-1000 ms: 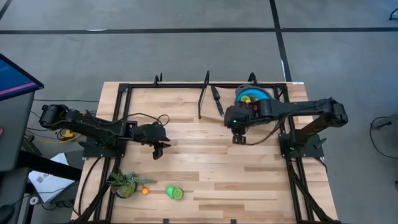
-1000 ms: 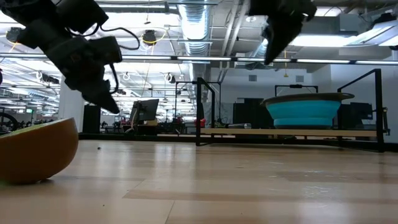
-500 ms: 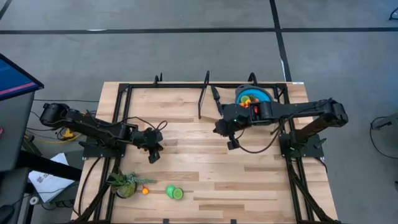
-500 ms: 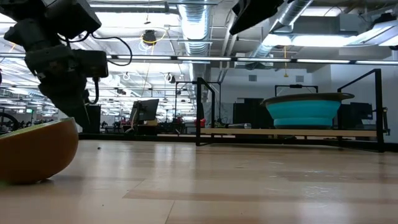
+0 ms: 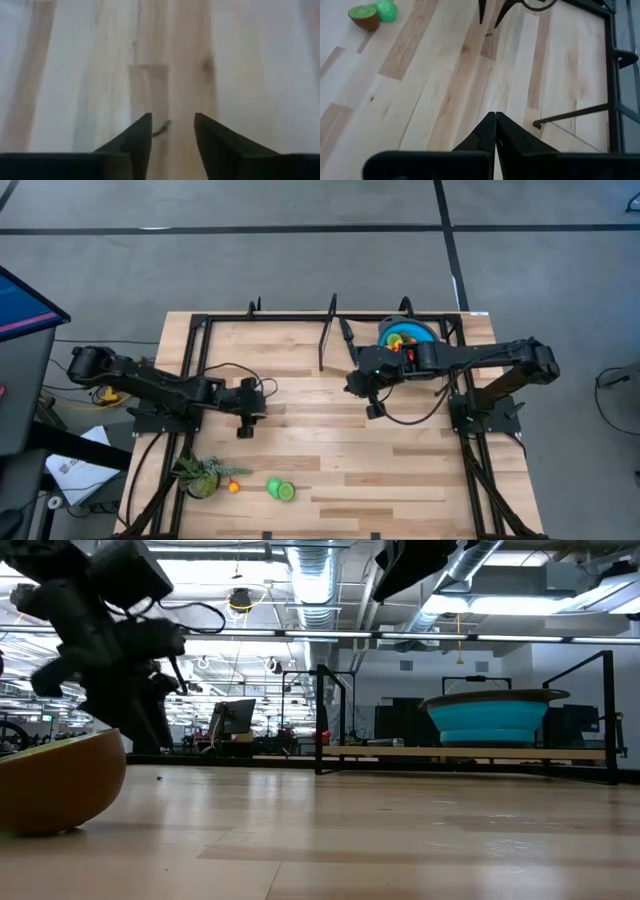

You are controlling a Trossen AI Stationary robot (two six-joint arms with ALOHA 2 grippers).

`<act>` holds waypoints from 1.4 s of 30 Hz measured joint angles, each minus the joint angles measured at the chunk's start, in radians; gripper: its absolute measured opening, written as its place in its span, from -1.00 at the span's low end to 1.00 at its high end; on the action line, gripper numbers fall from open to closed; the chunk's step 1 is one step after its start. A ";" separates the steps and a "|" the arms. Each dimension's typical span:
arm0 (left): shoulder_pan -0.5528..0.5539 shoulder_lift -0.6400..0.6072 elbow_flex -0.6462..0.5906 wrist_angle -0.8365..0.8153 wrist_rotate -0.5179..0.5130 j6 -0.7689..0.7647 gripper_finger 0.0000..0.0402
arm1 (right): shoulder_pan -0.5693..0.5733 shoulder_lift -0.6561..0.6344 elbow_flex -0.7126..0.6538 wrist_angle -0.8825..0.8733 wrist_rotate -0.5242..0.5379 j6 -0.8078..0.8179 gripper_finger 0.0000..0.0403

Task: Pick & Place Fruit
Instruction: Put the fruit stalk into the blue colander

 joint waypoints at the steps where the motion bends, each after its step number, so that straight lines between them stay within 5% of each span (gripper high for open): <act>1: 0.011 0.011 0.000 0.001 -0.007 0.033 -0.27 | 0.000 0.000 0.000 -0.008 0.000 0.000 -0.98; 10: 0.143 0.139 0.082 -0.024 0.153 0.140 -0.32 | 0.000 0.000 0.000 -0.066 0.000 -0.037 -0.99; 19: 0.146 0.247 0.261 -0.368 0.146 0.282 -0.43 | -0.013 0.000 0.000 -0.125 0.000 -0.036 -1.00; 34: 0.156 0.249 0.295 -0.363 0.155 0.598 -0.44 | -0.019 0.001 -0.100 -0.103 -0.003 -0.036 -0.99; 42: 0.157 0.369 0.295 -0.354 0.203 0.625 -0.44 | -0.019 0.001 -0.110 -0.090 -0.018 -0.036 -0.99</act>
